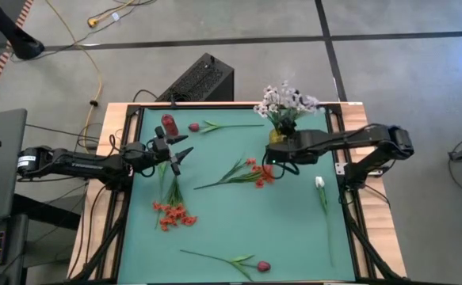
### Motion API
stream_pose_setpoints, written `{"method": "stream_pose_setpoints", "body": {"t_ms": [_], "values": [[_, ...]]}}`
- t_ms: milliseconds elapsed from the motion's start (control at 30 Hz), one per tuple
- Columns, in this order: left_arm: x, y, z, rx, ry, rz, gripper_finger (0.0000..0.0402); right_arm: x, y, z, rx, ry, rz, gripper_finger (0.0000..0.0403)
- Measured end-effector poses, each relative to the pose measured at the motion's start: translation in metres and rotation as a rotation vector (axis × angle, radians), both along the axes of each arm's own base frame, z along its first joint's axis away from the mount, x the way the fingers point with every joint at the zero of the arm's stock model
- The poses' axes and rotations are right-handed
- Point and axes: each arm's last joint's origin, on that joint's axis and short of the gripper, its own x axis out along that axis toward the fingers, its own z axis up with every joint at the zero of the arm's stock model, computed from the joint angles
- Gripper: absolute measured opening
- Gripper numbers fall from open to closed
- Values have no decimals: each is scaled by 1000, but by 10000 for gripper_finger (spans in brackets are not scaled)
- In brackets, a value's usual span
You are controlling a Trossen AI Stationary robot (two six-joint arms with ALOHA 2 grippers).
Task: Sort flowers into vase by color
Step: Put the right white tulip into the yellow flower vase
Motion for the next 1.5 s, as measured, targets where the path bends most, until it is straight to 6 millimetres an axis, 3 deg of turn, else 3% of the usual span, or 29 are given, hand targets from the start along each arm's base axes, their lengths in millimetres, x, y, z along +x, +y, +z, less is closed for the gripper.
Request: {"method": "stream_pose_setpoints", "body": {"t_ms": [233,467,700,967,1133,1300,1500], "values": [[0,0,0,0,0,0,220,5,19,-6,332,-362,-225,210],[0,0,0,0,1,0,220,4,33,-9,546,-766,-742,206],[0,0,-1,-4,14,-2,220,-10,66,-12,690,-782,-1196,205],[1,-2,-2,8,28,-69,220,-38,126,-13,634,-843,-1372,199],[1,-2,-1,45,37,-69,220,-64,155,-33,566,-860,-1476,192],[1,-2,3,59,-12,-69,220,-83,178,-55,580,-899,-1523,191],[0,-2,6,66,-42,-68,220,-99,188,-64,535,-962,-1582,191]]}}
